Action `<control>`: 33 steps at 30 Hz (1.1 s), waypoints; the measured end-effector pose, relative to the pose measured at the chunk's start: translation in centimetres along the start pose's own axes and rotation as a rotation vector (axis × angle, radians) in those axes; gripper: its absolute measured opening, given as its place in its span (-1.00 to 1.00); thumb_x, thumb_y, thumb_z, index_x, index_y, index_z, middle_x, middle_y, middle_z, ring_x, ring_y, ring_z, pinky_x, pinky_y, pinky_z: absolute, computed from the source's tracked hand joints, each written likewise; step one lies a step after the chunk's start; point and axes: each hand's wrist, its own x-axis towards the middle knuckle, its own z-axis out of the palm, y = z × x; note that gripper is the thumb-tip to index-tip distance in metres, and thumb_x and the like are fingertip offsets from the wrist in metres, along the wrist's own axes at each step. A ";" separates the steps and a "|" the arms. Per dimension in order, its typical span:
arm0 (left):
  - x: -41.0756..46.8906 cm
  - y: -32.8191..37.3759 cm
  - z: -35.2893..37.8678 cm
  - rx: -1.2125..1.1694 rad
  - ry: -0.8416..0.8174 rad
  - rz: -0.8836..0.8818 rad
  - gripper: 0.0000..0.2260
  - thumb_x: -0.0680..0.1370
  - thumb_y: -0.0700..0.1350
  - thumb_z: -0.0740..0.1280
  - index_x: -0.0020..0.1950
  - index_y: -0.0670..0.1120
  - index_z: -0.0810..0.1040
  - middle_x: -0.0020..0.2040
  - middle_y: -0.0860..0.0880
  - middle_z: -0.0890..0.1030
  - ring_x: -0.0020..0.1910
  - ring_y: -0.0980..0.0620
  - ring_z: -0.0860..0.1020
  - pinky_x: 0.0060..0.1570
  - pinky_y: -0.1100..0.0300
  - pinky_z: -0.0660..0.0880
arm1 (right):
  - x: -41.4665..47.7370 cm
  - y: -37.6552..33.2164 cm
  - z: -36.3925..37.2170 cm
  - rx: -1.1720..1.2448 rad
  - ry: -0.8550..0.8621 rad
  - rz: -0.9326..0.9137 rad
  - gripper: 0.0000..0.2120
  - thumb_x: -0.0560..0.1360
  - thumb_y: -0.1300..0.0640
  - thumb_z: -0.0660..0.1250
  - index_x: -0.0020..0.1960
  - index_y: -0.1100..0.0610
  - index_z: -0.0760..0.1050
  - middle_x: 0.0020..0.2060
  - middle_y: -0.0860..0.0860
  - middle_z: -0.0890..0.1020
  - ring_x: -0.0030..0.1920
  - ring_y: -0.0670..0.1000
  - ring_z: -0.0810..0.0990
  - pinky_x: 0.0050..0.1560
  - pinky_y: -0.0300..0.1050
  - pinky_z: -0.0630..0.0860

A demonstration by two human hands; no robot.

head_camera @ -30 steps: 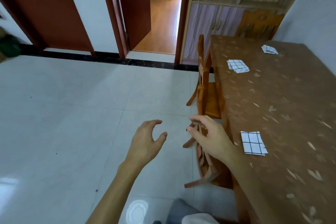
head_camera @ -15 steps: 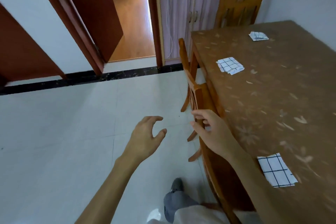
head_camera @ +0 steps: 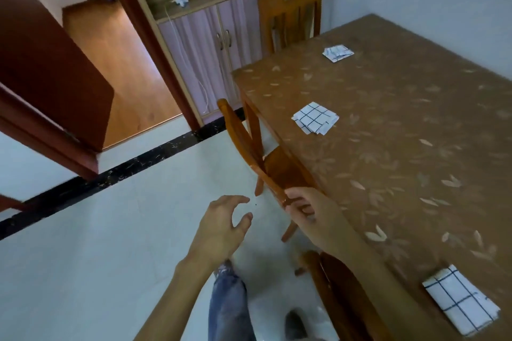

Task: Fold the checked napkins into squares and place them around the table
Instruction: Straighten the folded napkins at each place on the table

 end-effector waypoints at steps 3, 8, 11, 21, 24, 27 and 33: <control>5.3 -0.9 -1.4 0.034 -0.039 0.082 -0.72 0.63 0.08 0.28 0.34 0.17 0.50 0.43 0.14 0.48 0.40 0.08 0.41 0.38 0.20 0.33 | 3.6 0.0 0.3 0.016 0.071 0.073 -0.70 0.57 0.16 0.39 0.29 0.07 0.53 0.09 -0.18 0.60 0.09 -0.23 0.60 0.06 -0.44 0.50; 14.2 -3.2 -5.5 -0.020 -0.090 0.302 -0.82 0.63 0.04 0.31 0.22 0.21 0.51 0.28 0.16 0.56 0.21 0.19 0.45 0.21 0.37 0.26 | 10.1 -1.5 1.3 -0.006 0.214 0.179 -0.70 0.57 0.13 0.38 0.30 0.02 0.54 0.16 -0.09 0.62 0.10 -0.16 0.61 0.17 -0.18 0.58; 18.6 -4.2 -7.7 -0.048 -0.151 0.392 -0.76 0.61 0.04 0.34 0.28 0.11 0.54 0.28 0.13 0.58 0.28 0.14 0.49 0.29 0.32 0.29 | 13.0 -3.3 1.8 -0.029 0.251 0.254 -0.69 0.58 0.10 0.36 0.31 -0.03 0.52 0.15 -0.16 0.60 0.11 -0.20 0.58 0.21 -0.13 0.56; 30.3 -3.7 -8.8 -0.142 -0.419 0.552 -0.74 0.60 0.01 0.34 0.29 0.09 0.54 0.17 0.14 0.56 0.18 0.13 0.54 0.22 0.03 0.56 | 19.8 -5.2 1.8 -0.118 0.301 0.450 -0.71 0.62 0.06 0.29 0.33 -0.06 0.46 0.17 -0.15 0.55 0.18 -0.15 0.52 0.27 -0.20 0.48; 33.3 -2.0 -7.4 -0.132 -0.467 0.592 -0.75 0.61 0.02 0.33 0.29 0.11 0.53 0.22 0.14 0.53 0.25 0.11 0.50 0.25 0.03 0.53 | 21.2 -3.3 1.0 -0.116 0.301 0.533 -0.70 0.62 0.07 0.27 0.34 -0.08 0.45 0.14 -0.13 0.58 0.15 -0.13 0.56 0.24 -0.14 0.53; 36.5 -0.4 -5.8 -0.062 -0.510 0.624 -0.74 0.62 0.01 0.32 0.31 0.10 0.52 0.28 0.12 0.51 0.28 0.13 0.47 0.26 0.16 0.49 | 22.9 -0.8 0.3 -0.113 0.304 0.588 -0.69 0.61 0.10 0.27 0.35 -0.04 0.44 0.16 -0.10 0.61 0.13 -0.10 0.59 0.20 -0.08 0.56; 43.0 4.0 -1.4 0.110 -0.646 0.623 -0.69 0.63 -0.02 0.30 0.38 0.07 0.48 0.35 0.07 0.49 0.31 0.10 0.46 0.23 0.24 0.42 | 27.0 4.3 -1.4 -0.043 0.360 0.710 -0.66 0.61 0.14 0.25 0.37 0.02 0.42 0.20 -0.01 0.62 0.13 -0.02 0.60 0.14 -0.07 0.56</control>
